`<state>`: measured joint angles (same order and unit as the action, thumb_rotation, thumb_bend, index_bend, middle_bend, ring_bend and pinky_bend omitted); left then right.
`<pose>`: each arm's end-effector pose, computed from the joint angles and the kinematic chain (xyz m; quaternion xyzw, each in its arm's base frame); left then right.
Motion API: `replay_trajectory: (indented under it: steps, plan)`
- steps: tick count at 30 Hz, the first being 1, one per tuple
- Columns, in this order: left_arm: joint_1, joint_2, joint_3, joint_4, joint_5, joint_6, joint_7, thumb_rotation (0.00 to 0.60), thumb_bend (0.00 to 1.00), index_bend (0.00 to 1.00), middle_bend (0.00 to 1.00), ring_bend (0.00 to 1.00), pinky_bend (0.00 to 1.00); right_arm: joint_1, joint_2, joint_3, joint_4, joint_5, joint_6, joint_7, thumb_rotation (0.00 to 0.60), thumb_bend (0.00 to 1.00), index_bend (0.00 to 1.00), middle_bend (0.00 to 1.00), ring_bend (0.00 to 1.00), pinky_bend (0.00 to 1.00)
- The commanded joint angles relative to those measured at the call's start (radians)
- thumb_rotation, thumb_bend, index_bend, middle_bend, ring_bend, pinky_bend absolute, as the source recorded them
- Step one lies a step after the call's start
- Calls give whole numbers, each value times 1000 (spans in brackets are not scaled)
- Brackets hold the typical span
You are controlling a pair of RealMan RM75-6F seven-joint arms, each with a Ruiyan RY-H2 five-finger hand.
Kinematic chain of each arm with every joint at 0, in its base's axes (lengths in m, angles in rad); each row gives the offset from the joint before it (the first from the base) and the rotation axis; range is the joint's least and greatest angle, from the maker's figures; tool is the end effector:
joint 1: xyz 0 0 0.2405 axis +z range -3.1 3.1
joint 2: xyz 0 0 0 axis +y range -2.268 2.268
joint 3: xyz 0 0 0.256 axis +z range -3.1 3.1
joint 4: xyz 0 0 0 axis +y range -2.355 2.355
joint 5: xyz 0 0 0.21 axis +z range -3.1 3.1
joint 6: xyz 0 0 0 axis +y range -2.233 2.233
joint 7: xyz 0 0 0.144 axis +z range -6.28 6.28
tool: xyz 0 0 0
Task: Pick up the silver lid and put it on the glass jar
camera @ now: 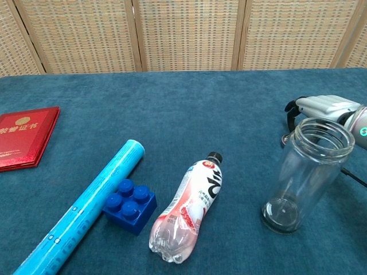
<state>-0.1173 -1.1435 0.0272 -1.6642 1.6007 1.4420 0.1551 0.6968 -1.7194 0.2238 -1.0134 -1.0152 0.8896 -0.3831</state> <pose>-0.2873 0.1713 0.1259 -0.6695 -0.3600 -0.3589 0.5417 -0.2390 -0.3857 -0.0235 0.6956 -0.3838 0.2714 0.5433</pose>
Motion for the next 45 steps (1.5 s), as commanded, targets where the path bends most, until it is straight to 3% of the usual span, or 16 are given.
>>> replay_trajectory:
  steps: [1,33,45]
  plan:
    - [-1,-1,0,1,-1,-2,0,600,160,0,0,0,0,1,-3,0,5,0,1,-2,600,522,574,219,0,279]
    - [-2,2,1,0,-4,-1,-3,600,160,0,0,0,0,-7,10,4,-38,-10,44,-30,600,523,643,270,3,292]
    - [-2,3,-1,0,-6,0,-5,600,160,0,0,0,0,-9,69,14,-142,-21,90,-76,600,523,648,272,4,294]
